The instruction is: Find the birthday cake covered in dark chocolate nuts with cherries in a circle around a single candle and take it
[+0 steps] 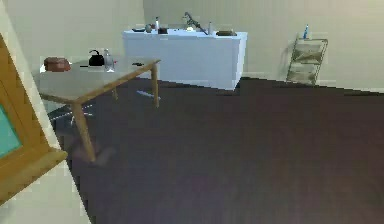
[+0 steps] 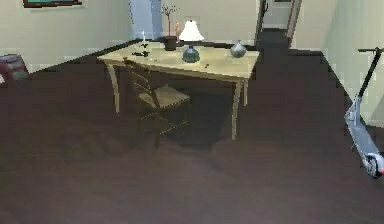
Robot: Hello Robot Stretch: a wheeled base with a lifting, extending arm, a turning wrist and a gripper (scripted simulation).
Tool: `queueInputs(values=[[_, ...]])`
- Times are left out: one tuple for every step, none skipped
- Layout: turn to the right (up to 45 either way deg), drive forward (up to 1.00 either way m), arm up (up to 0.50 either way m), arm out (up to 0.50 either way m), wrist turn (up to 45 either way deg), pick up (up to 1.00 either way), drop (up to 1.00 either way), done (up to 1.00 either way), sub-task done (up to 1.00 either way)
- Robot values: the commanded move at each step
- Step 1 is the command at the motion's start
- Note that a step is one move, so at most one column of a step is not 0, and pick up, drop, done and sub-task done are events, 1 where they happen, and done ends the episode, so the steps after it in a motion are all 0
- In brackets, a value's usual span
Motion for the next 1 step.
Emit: queueInputs(values=[[0.0, 1.0, 0.0, 0.0, 0.0, 0.0, 0.0, 0.0, 0.0]])
